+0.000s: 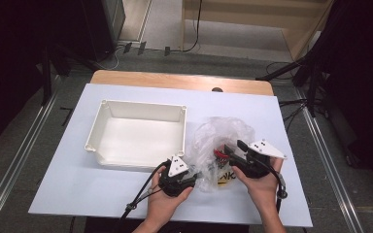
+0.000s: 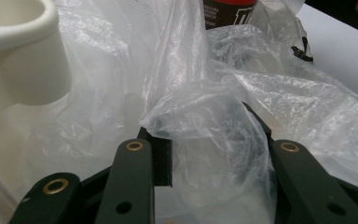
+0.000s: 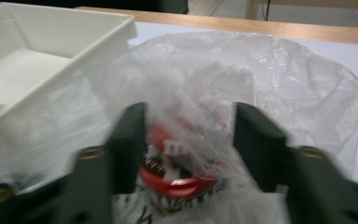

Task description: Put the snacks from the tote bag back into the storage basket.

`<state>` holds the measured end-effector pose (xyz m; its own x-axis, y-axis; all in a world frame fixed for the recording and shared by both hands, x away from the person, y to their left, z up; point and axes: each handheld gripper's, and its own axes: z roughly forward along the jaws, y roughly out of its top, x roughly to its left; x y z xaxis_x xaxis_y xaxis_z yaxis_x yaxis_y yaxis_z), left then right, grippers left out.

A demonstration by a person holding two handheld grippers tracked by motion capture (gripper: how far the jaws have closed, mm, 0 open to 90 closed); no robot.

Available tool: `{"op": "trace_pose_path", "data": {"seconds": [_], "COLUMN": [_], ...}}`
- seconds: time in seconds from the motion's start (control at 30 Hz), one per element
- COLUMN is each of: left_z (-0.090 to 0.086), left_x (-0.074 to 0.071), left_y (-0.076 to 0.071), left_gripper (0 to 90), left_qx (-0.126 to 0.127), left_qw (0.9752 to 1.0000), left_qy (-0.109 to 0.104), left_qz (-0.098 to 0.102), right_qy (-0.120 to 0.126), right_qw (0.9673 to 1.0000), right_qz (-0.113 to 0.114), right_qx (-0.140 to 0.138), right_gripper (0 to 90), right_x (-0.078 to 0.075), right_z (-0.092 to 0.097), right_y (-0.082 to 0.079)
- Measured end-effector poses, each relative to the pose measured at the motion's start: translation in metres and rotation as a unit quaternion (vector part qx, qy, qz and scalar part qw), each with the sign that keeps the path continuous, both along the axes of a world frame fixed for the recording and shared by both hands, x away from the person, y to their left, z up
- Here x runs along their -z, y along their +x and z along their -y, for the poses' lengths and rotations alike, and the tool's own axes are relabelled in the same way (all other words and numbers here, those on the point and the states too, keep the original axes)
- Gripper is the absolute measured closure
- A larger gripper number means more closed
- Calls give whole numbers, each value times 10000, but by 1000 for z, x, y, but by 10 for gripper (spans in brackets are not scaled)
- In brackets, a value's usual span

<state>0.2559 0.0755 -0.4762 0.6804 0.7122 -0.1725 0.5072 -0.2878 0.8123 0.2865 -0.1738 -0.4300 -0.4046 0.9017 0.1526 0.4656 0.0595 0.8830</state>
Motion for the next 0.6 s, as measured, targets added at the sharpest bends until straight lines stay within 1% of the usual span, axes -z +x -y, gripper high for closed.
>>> {"op": "trace_pose_path", "data": {"seconds": [0.03,0.07,0.1,0.13,0.17,0.2,0.23,0.27,0.3,0.33,0.43,0.5,0.53,0.57,0.6], "left_z": [0,0,0,0,0,-1,-1,-2,-2,-2,-3,-3,-3,-3,-3], "left_x": [0,0,0,0,0,0,0,0,0,0,0,0,0,0,0], "left_y": [-1,-1,-1,0,0,0,0,1,1,1,1,1,1,1,1], "left_gripper": [661,669,683,696,707,721,732,742,748,754,766,778,778,783,792], "left_qx": [27,27,27,-1,-1,-4,-9,-36,-35,-36,-63,-77,-94,-113,-119], "left_qw": [10000,10000,10000,10000,10000,10000,10000,9999,9999,9999,9999,9999,9999,9999,9999], "left_qy": [15,15,21,12,12,5,2,-51,-60,-62,-35,-33,-17,-12,-4], "left_qz": [29,29,30,17,17,0,-28,-79,-87,-103,-108,-107,-113,-104,-101], "right_qy": [3,56,178,351,351,477,548,630,662,664,626,456,456,310,168], "right_qw": [10000,9998,9994,9986,9986,9974,9964,9954,9944,9938,9909,9892,9892,9883,9828], "right_qz": [-31,-70,-133,-243,-243,-367,-444,-524,-650,-736,-1024,-1128,-1128,-1143,-1258], "right_qx": [78,156,252,319,319,393,461,499,503,502,615,820,820,957,1345], "right_gripper": [661,731,810,857,857,900,900,900,900,900,900,900,900,900,900], "right_x": [2,5,7,8,8,13,16,20,25,29,42,50,50,54,60], "right_z": [0,1,4,7,7,13,16,20,23,27,32,36,36,38,47], "right_y": [6,12,19,26,26,42,49,56,62,68,82,89,89,91,96]}}
